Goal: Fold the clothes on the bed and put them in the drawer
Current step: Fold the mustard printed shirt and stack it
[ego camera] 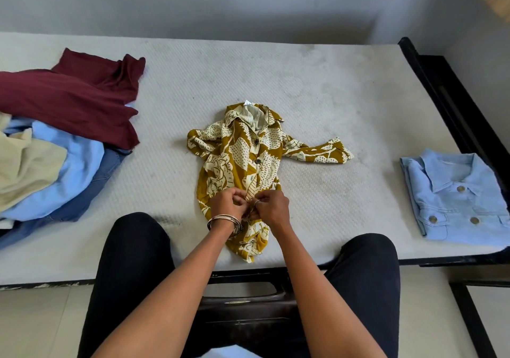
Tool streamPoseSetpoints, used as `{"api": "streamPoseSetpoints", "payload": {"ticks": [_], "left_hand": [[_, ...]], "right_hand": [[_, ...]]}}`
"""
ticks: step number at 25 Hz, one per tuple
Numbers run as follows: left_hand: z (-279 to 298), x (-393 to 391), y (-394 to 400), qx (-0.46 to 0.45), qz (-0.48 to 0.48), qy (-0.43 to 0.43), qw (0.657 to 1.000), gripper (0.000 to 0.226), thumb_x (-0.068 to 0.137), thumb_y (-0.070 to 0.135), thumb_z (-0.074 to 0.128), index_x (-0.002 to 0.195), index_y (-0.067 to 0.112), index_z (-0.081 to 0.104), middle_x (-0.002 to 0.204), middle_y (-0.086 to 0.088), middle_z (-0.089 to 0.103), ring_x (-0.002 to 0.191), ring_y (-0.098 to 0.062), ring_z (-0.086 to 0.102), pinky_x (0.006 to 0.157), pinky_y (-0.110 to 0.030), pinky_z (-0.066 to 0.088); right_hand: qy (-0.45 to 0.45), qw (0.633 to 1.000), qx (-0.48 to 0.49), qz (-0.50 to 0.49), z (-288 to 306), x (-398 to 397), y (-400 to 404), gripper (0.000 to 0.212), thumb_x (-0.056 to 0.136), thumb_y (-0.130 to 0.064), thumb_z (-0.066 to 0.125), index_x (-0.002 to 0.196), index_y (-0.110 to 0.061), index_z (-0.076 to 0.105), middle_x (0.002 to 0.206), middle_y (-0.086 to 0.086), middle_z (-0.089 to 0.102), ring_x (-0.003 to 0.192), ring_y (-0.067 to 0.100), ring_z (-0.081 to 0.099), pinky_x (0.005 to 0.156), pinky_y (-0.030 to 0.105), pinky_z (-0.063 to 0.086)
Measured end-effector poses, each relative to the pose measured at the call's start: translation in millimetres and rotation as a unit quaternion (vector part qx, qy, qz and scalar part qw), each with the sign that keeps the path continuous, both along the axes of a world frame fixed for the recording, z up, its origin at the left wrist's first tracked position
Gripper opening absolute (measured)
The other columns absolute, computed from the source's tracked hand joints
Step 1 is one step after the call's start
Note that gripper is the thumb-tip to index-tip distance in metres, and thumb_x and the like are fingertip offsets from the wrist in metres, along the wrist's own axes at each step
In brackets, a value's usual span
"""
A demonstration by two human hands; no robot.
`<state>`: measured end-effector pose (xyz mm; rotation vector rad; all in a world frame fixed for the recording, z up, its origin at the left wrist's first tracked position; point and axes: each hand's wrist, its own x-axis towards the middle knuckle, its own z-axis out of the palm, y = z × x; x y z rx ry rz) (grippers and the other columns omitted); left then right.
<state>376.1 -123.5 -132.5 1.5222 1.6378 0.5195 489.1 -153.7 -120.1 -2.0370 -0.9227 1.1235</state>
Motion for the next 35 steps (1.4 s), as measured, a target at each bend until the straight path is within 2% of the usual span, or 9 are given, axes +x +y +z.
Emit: {"api": "streamPoseSetpoints", "payload": {"ticks": [3,13,18,22,25,27,29,31,35], "left_hand": [[3.0,3.2,-0.6,0.019,0.003,0.020,1.000,0.015,0.074,0.010,0.080,0.089,0.007,0.077,0.083,-0.006,0.075,0.075,-0.017,0.067,0.071,-0.025,0.053],[9.7,7.8,15.5,0.010,-0.036,0.132,0.990,0.016,0.080,0.011,0.065,0.088,0.014,0.078,0.093,-0.006,0.075,0.088,-0.026,0.067,0.076,-0.035,0.057],[6.4,2.1,14.0,0.083,-0.119,0.208,0.967,0.018,0.086,0.019,0.063,0.098,0.019,0.076,0.099,-0.007,0.072,0.092,-0.027,0.064,0.073,-0.035,0.054],[4.7,-0.1,14.7,-0.039,-0.011,0.070,0.997,0.008,0.078,0.010,0.070,0.082,0.012,0.077,0.084,-0.005,0.074,0.080,-0.025,0.068,0.073,-0.037,0.058],[6.4,-5.3,23.0,-0.254,0.148,-0.103,0.950,0.013,0.080,0.006,0.064,0.085,-0.002,0.072,0.065,-0.009,0.068,0.047,-0.021,0.058,0.056,-0.036,0.057],[4.8,-7.8,27.6,-0.207,0.124,-0.020,0.970,0.020,0.086,0.013,0.058,0.093,0.000,0.071,0.073,-0.010,0.069,0.055,-0.024,0.061,0.057,-0.031,0.051],[4.0,-5.5,30.6,-0.041,0.070,0.112,0.990,0.017,0.088,0.013,0.057,0.096,0.007,0.071,0.094,-0.012,0.071,0.087,-0.031,0.065,0.071,-0.033,0.048],[0.2,2.6,36.6,0.051,-0.015,0.101,0.993,0.016,0.086,0.007,0.059,0.096,0.008,0.072,0.101,-0.012,0.071,0.097,-0.031,0.064,0.079,-0.032,0.048],[-29.7,5.6,44.5,-0.041,-0.131,0.227,0.964,0.031,0.085,0.020,0.068,0.113,0.010,0.063,0.119,-0.015,0.057,0.113,-0.033,0.054,0.093,-0.039,0.047]], "right_hand": [[-0.067,0.997,0.033,0.011,-3.4,-5.4,0.6,0.025,0.082,0.005,0.065,0.067,-0.015,0.061,0.068,0.013,0.069,0.060,0.026,0.070,0.063,0.040,0.061],[-0.135,0.989,0.045,0.031,-22.7,-17.6,1.5,0.010,0.083,0.002,0.058,0.091,-0.001,0.065,0.081,0.013,0.065,0.074,0.025,0.056,0.060,0.032,0.041],[-0.038,0.997,0.009,-0.068,-24.0,-23.5,3.7,0.015,0.087,0.000,0.061,0.073,-0.003,0.061,0.067,0.008,0.059,0.064,0.020,0.054,0.055,0.029,0.047],[0.076,0.995,-0.015,-0.063,-26.7,-12.7,3.3,0.024,0.090,0.002,0.059,0.069,-0.009,0.061,0.070,0.016,0.063,0.061,0.026,0.062,0.057,0.039,0.055],[0.120,0.993,-0.001,0.000,-21.6,-2.0,-1.5,0.021,0.092,0.003,0.058,0.074,-0.007,0.059,0.067,0.014,0.059,0.051,0.018,0.058,0.050,0.031,0.051],[0.114,0.992,-0.022,0.048,-22.8,-2.0,-3.8,0.019,0.092,0.001,0.061,0.074,-0.005,0.059,0.067,0.016,0.060,0.052,0.020,0.059,0.050,0.030,0.050],[0.052,0.988,-0.050,0.138,-25.9,-11.5,-3.6,0.017,0.089,-0.005,0.066,0.073,-0.005,0.061,0.067,0.015,0.062,0.058,0.023,0.061,0.053,0.031,0.050],[-0.045,0.969,-0.071,0.232,-25.7,-23.5,-0.8,0.022,0.085,-0.003,0.065,0.067,-0.009,0.054,0.070,0.012,0.062,0.066,0.024,0.060,0.051,0.022,0.044],[-0.121,0.928,-0.098,0.340,-22.0,-24.2,2.3,0.013,0.084,-0.002,0.061,0.074,-0.006,0.055,0.090,0.019,0.064,0.074,0.022,0.050,0.056,0.028,0.034]]}}
